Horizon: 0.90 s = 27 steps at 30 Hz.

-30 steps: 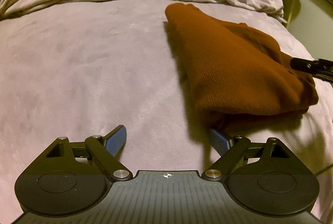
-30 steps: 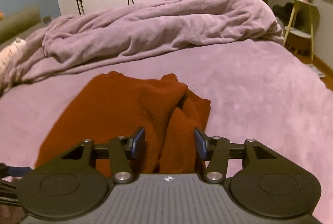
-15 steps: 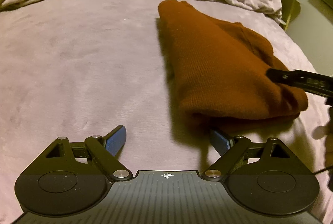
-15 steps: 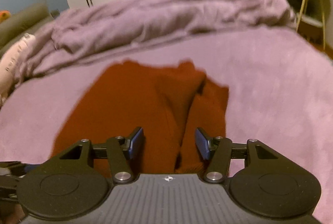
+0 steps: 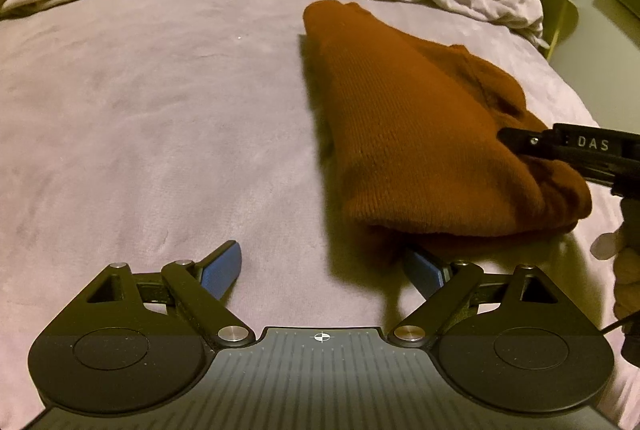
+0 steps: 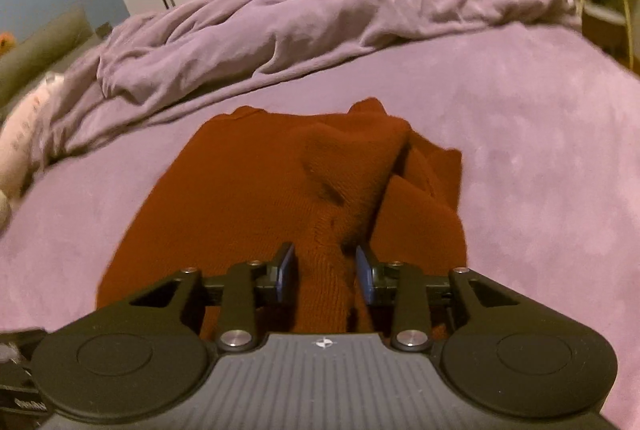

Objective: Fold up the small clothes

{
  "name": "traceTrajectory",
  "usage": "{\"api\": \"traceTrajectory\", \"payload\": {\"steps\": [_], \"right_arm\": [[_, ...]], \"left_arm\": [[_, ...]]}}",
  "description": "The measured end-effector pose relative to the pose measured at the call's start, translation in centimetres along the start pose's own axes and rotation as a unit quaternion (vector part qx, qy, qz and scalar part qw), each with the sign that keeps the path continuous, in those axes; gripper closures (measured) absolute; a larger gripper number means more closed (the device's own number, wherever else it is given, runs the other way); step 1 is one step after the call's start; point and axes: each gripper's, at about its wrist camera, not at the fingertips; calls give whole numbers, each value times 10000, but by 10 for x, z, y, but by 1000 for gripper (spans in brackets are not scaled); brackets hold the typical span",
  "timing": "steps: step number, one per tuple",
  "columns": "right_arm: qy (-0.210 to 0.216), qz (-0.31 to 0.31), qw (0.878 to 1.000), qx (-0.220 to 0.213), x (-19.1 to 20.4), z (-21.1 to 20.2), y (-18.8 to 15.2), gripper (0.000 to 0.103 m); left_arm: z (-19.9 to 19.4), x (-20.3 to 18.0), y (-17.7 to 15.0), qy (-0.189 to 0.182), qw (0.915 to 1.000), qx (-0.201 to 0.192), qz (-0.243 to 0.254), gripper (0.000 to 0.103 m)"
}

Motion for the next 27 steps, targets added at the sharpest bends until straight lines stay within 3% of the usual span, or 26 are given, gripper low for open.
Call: {"api": "traceTrajectory", "payload": {"steps": [4, 6, 7, 9, 12, 15, 17, 20, 23, 27], "right_arm": [[239, 247, 9993, 124, -2, 9, 0, 69], [182, 77, 9998, 40, 2, 9, 0, 81], [85, -78, 9999, -45, 5, 7, -1, 90], [-336, -590, 9971, -348, 16, -3, -3, 93], [-1094, -1524, 9758, -1125, 33, -24, -10, 94], [-1403, -1838, 9689, -879, 28, -4, -21, 93], [-1413, -1887, 9672, -949, 26, 0, -24, 93], [-1448, -1608, 9716, -955, 25, -14, -18, 78], [-1272, -1263, 9763, -1210, 25, -35, -14, 77], [-725, -1649, 9744, -1347, 47, -44, -20, 77]], "left_arm": [[-2, 3, 4, -126, 9997, -36, -187, 11], [-2, 3, 5, -123, 9996, -23, -257, 11], [-3, 2, 6, -114, 9995, -11, -280, 11], [-7, 0, 8, -144, 9995, -14, -279, 11], [-17, -5, 8, -287, 9994, -98, -136, 11], [-27, -6, 10, -275, 9994, -186, -131, 11], [-35, -3, 14, -272, 9990, -300, -187, 11], [-42, 1, 23, -93, 9987, -471, -156, 10], [-38, 6, 37, 51, 9975, -648, -277, 10], [-24, 5, 54, -112, 9932, -932, -696, 10]]}}
Point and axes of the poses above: each gripper's, at about its wrist camera, not at the fingertips, and z roughly the way its jaws point, x to its left, y to its top, and after that the axes turned 12 degrees about -y, right-handed
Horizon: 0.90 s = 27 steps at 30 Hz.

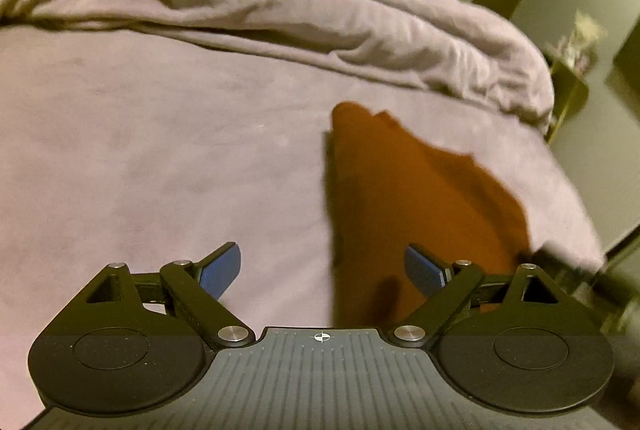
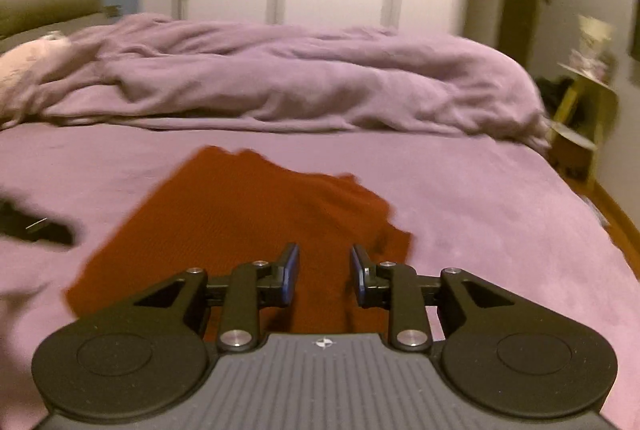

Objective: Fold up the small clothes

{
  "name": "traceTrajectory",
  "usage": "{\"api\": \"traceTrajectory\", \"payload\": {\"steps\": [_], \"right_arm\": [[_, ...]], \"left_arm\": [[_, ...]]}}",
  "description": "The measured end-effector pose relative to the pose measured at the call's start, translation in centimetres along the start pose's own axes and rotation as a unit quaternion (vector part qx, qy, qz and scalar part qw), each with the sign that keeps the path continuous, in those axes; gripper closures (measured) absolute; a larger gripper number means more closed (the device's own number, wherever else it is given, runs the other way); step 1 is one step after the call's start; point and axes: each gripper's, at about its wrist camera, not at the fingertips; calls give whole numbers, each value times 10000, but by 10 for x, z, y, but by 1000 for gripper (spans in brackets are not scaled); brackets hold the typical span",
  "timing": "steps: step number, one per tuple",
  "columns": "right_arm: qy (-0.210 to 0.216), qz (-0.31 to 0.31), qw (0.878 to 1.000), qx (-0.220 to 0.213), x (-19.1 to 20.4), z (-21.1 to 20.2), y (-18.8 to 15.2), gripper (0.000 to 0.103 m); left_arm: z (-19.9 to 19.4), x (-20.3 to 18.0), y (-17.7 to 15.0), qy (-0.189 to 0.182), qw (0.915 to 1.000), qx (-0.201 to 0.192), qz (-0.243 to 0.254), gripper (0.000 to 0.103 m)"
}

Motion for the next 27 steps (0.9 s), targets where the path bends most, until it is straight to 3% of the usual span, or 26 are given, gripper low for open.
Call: {"api": "traceTrajectory", "payload": {"steps": [5, 8, 11, 15, 19, 21, 22, 23, 25, 27], "right_arm": [[650, -607, 9960, -35, 31, -1, -14, 79], [510, -991, 9937, 150, 37, 8, -29, 79], [509, -1211, 9913, -67, 26, 11, -46, 78], [514, -1043, 9932, 35, 6, 4, -44, 78], [282, -749, 9968, 71, -13, -8, -34, 78], [-56, -492, 9987, 104, -27, -6, -28, 54], [-203, -318, 9992, 163, -34, -3, -26, 14], [-212, -61, 9994, 258, -45, 3, -25, 5], [246, 687, 9950, 679, -68, 23, -23, 11], [841, 1472, 9796, 1076, -89, 45, -24, 14]], "left_arm": [[29, 0, -12, -24, 9995, 166, -260, 9], [34, 8, -24, -146, 9993, 168, -314, 6], [38, 12, -30, -274, 9986, 277, -354, 5], [36, 11, -26, -364, 9983, 393, -217, 4], [30, 22, -18, -535, 9965, 477, -429, 4], [30, 25, -12, -548, 9963, 456, -473, 5], [30, 27, -9, -508, 9967, 421, -481, 5], [30, 29, -5, -440, 9971, 377, -487, 5], [34, 31, 3, -499, 9968, 313, -533, 5], [45, 34, 9, -801, 9939, 442, -609, 5]]}}
Point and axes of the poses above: each gripper's, at about its wrist camera, not at the fingertips, and z roughly the way its jaws point, x to its left, y to its top, and after that the axes turned 12 degrees about -y, right-handed
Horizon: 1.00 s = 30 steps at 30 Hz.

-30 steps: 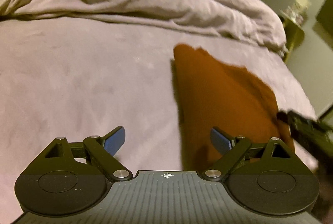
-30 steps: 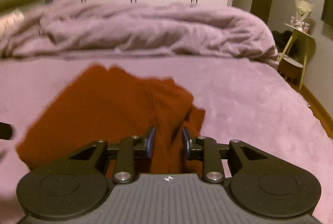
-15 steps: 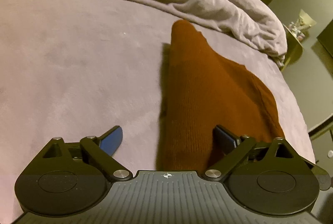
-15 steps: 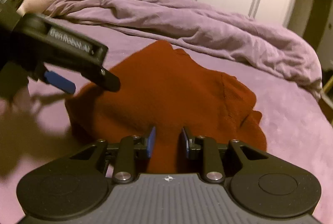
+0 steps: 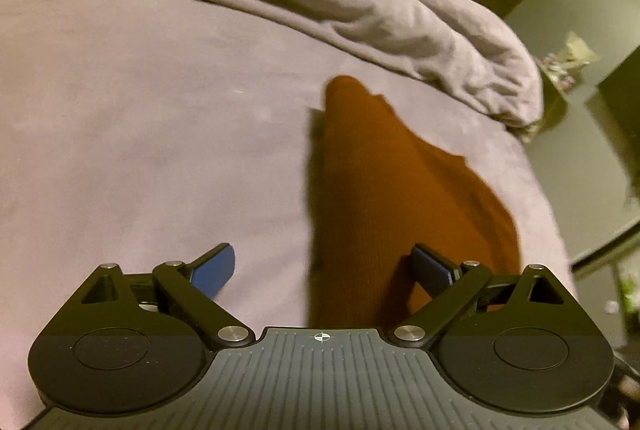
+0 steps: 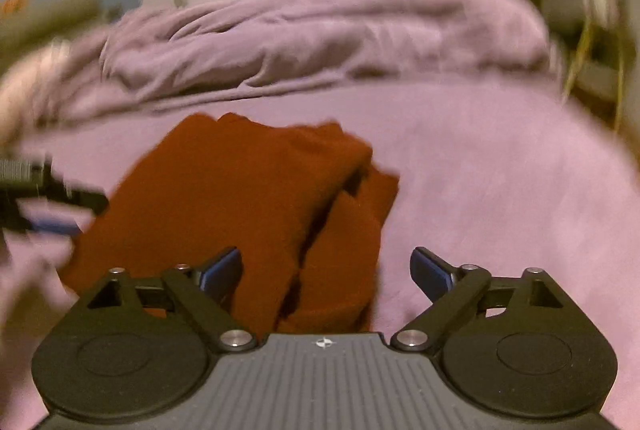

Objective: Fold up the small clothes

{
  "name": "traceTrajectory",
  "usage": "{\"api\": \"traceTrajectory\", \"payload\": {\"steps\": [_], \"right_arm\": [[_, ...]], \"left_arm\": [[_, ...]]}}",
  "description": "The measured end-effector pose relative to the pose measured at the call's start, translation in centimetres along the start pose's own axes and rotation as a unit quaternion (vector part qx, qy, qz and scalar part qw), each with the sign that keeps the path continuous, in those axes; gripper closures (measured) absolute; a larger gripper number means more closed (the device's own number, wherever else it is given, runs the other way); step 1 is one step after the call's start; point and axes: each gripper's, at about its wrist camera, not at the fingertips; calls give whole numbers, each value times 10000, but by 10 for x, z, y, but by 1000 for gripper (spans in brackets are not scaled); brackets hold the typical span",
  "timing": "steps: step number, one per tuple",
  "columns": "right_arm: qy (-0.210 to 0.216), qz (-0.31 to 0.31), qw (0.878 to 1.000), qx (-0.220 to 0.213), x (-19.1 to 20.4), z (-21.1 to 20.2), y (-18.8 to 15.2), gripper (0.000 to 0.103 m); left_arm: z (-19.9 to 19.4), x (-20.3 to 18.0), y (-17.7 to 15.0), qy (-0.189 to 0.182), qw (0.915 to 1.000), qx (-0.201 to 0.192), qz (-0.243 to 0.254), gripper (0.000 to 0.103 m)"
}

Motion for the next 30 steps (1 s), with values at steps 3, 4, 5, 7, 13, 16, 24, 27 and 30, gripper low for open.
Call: {"api": "traceTrajectory", "payload": {"steps": [3, 4, 5, 7, 13, 16, 24, 27, 30], "right_arm": [[342, 562, 9970, 403, -17, 30, 9, 19], [456, 764, 9947, 511, -23, 40, 12, 24], [609, 959, 9915, 638, -28, 50, 14, 27], [836, 1306, 9851, 751, -35, 62, 14, 28], [1168, 1461, 9779, 937, -28, 86, 19, 60], [1081, 1367, 9812, 826, -15, 79, 23, 67], [1599, 1023, 9803, 544, 40, 52, 42, 68], [1763, 1118, 9768, 484, 55, 52, 44, 65], [1392, 1262, 9814, 397, 55, 54, 45, 65]], "left_arm": [[24, 10, 8, -471, 9981, 324, -235, 5], [33, 14, 10, -568, 9969, 450, -319, 5], [38, 16, 11, -636, 9961, 487, -360, 5], [45, 18, 15, -823, 9946, 520, -348, 5], [61, 9, 21, -763, 9956, 527, -168, 34], [51, 5, 25, -790, 9954, 524, -114, 49], [-25, -9, 43, -759, 9964, -121, 358, 74], [-59, -3, 51, -402, 9977, -399, 383, 60], [-64, 11, 45, 32, 9993, -157, 336, 53]]}}
Point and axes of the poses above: each gripper's, at about its wrist camera, not at the fingertips, and z roughly the way its jaws point, x to its left, y to its top, and after that the axes turned 12 degrees about -y, right-handed
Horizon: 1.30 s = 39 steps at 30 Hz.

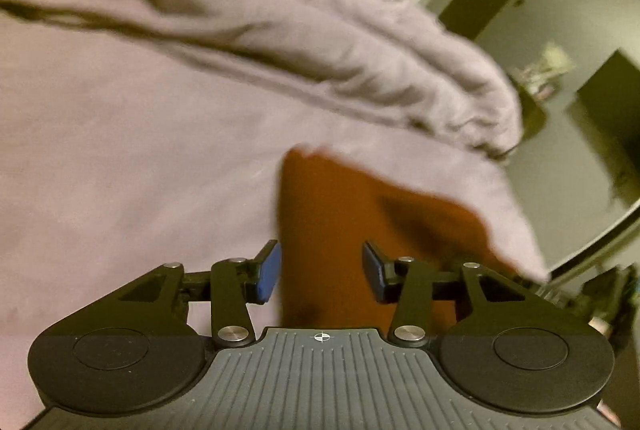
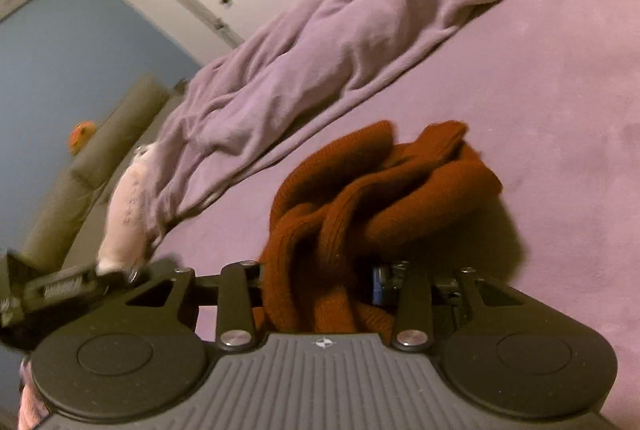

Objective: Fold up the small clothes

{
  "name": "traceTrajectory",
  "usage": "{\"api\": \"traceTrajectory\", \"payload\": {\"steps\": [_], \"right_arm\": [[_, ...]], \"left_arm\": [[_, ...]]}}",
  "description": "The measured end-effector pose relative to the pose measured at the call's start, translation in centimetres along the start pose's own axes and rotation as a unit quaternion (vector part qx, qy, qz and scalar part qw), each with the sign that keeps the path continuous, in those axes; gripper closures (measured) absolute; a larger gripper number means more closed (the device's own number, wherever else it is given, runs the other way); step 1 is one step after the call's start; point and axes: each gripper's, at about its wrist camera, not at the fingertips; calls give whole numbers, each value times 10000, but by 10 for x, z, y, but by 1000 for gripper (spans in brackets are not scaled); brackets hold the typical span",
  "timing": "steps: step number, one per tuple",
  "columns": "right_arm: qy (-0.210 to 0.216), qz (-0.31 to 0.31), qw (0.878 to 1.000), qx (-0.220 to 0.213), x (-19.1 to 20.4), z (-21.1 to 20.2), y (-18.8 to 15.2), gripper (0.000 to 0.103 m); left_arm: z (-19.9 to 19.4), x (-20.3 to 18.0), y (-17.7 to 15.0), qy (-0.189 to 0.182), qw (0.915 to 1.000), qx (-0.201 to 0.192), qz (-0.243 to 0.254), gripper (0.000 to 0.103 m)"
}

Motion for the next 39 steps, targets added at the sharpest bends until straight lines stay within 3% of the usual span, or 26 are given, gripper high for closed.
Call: {"api": "traceTrajectory", "payload": {"steps": [1, 3, 5, 8, 10, 12, 14, 15, 18, 21, 25, 29, 31, 34, 36, 37, 39], "right_arm": [[-128, -21, 9999, 4, -4, 0, 0, 65], [-297, 195, 9993, 126, -19, -1, -1, 64], [-257, 477, 9982, 262, -37, 0, -5, 62], [-300, 503, 9975, 393, -47, 2, -9, 49], [-241, 473, 9976, 445, -48, 4, -9, 47], [-152, 371, 9979, 505, -50, 7, -6, 46], [-144, 216, 9984, 511, -50, 7, -6, 46], [-126, 168, 9983, 537, -51, 10, -6, 48], [-133, 182, 9973, 699, -52, 23, -10, 56], [-195, 16, 9981, 588, -43, 24, -13, 66], [-52, -242, 9989, 389, -18, 6, -10, 68], [211, -577, 9975, 357, 17, -3, -9, 69], [454, -746, 9956, 335, 34, -6, -11, 69], [671, -864, 9931, 433, 51, -2, -19, 64], [168, -847, 9954, 427, 55, 0, -28, 53], [-71, -878, 9953, 402, 55, -3, -34, 53], [-368, -858, 9955, 186, 51, -21, -52, 52]], "left_arm": [[-2, 6, -6, 7, 9999, 100, -26, 51], [0, 17, -17, -153, 9995, 200, -192, 33], [10, 29, -28, -442, 9974, 285, -491, 27], [37, 42, -37, -993, 9886, 484, -1026, 19], [54, 44, -36, -1150, 9842, 514, -1246, 19], [65, 44, -35, -1322, 9817, 442, -1297, 22], [78, 45, -33, -1399, 9790, 525, -1386, 37], [86, 45, -32, -1338, 9790, 596, -1418, 40], [103, 46, -30, -1333, 9772, 646, -1521, 47], [97, 36, -29, -1273, 9817, 515, -1316, 54], [75, 21, -23, -1331, 9846, 338, -1081, 55], [28, 8, -9, -1230, 9901, -72, -668, 55], [4, 10, -4, -1012, 9931, -144, -567, 54], [-20, 19, -3, -210, 9989, -270, -334, 49], [-30, 27, -8, 323, 9985, -288, -322, 51], [-39, 31, -13, 531, 9979, -296, -244, 51], [-55, 34, -28, 576, 9977, -342, -90, 50]]}}
Point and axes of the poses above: each gripper's, at about its wrist camera, not at the fingertips, and z roughly the way its jaws point, x to its left, y to its top, and after that the axes turned 12 degrees about -y, right-handed
